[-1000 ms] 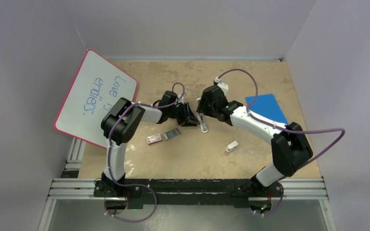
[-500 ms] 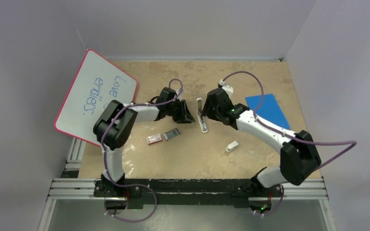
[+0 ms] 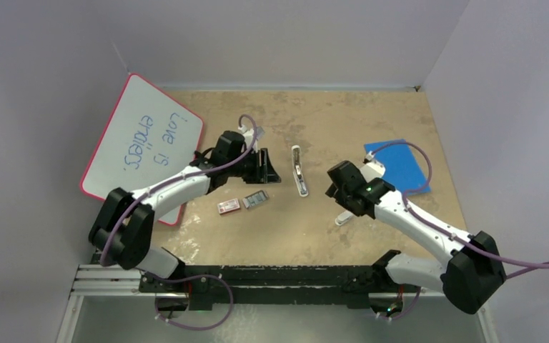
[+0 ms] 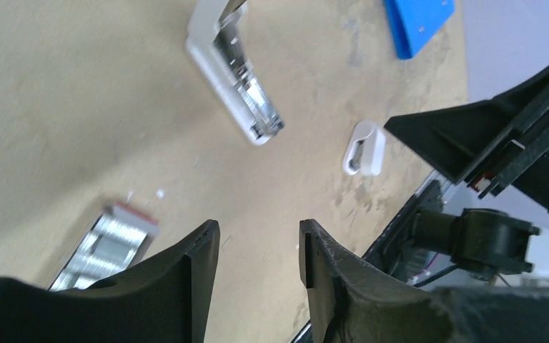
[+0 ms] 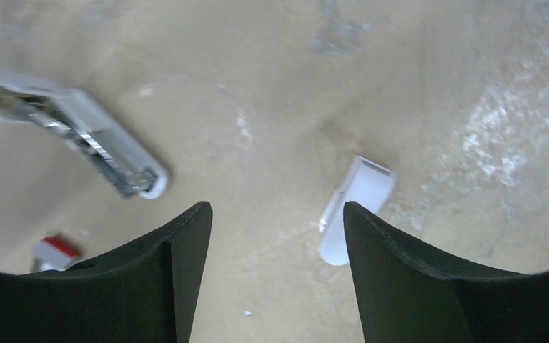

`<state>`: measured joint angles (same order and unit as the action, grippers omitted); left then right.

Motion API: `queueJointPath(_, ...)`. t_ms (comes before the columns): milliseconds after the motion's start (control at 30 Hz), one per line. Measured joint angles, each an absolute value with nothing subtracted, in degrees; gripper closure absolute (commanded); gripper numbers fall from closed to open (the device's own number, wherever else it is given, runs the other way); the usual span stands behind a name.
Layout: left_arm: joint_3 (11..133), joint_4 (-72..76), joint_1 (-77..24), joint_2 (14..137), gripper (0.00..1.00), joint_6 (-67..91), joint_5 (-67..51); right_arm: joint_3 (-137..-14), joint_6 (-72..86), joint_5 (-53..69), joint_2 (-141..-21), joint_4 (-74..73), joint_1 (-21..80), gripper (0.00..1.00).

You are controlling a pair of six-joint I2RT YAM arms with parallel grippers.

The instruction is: Load the staples into the stapler

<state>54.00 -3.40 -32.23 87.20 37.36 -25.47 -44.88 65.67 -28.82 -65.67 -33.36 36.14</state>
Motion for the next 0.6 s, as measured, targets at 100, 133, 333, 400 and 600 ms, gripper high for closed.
queueJointPath(100, 49.8, -5.7, -32.2, 82.9, 0.49, 36.2, -23.6, -42.5, 70.1, -29.0, -66.5, -36.6, 36.0, 0.26)
queueJointPath(133, 48.8, -6.2, -32.2, 81.6, 0.47, 36.1, -23.0, -42.0, 71.0, -29.0, -66.9, -37.2, 36.0, 0.26)
queueJointPath(333, 46.9, -7.3, -32.2, 77.7, 0.41, 35.0, -20.3, -41.5, 74.2, -28.8, -72.9, -38.7, 36.0, 0.30)
queueJointPath(400, 46.9, -7.4, -32.2, 77.7, 0.34, 34.8, -19.9, -41.5, 74.7, -28.3, -73.6, -38.2, 36.0, 0.36)
queueJointPath(600, 46.9, -7.4, -32.2, 77.8, 0.32, 34.8, -19.8, -41.1, 76.9, -27.0, -73.6, -37.8, 36.0, 0.50)
